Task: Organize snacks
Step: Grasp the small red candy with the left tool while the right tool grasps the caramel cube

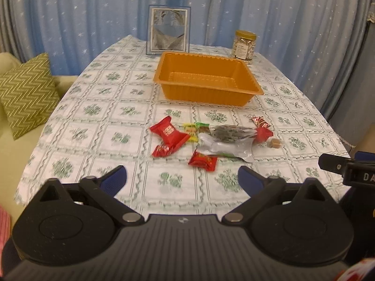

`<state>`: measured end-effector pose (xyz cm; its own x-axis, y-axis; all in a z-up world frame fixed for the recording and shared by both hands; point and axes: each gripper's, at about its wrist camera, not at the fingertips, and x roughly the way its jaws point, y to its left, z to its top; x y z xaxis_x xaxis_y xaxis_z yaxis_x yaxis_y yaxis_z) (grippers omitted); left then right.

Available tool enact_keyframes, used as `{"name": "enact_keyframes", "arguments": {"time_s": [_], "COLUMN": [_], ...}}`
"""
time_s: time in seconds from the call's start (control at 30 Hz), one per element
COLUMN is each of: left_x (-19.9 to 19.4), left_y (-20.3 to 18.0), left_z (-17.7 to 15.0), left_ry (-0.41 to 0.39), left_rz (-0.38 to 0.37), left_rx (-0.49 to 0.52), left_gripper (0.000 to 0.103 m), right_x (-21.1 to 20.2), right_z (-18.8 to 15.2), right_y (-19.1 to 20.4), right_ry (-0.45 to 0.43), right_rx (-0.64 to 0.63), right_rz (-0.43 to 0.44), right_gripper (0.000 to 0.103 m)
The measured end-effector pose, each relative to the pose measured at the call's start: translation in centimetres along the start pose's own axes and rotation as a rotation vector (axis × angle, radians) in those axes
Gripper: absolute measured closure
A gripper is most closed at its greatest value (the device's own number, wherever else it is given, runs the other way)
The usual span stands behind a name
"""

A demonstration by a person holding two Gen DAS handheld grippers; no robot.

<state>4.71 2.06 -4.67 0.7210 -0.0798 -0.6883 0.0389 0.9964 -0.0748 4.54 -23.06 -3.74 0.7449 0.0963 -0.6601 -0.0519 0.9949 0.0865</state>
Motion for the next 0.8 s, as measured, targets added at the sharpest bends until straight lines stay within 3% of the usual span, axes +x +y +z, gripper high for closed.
{"name": "enact_keyframes", "arguments": {"time_s": [0.17,0.27,0.43,0.73,0.8], "left_x": [3.0,5.0,8.4,12.6,13.2], "left_y": [-0.2,-0.8,-1.4,-2.4,-2.6], "left_z": [0.5,0.6,0.3,-0.3,-0.5], "left_ry": [0.01,0.013,0.03,0.059,0.066], "left_rz": [-0.011,-0.008,-0.029,-0.057,-0.06], "left_rx": [0.029,0.062,0.098,0.182,0.195], "left_gripper": [0.009,0.012,0.015,0.038,0.049], "right_x": [3.3,5.5,9.1,13.1,13.6], "right_z": [0.4,0.7,0.8,-0.1,-0.2], "right_y": [-0.6,-1.2,-1.9,-3.2,-3.3], "right_ry": [-0.001,0.011,0.027,0.065,0.072], "right_rx": [0.01,0.023,0.025,0.046,0.05], "right_rz": [-0.004,-0.005,-0.005,-0.01,-0.012], "right_gripper": [0.001,0.019,0.021,0.022,0.022]}}
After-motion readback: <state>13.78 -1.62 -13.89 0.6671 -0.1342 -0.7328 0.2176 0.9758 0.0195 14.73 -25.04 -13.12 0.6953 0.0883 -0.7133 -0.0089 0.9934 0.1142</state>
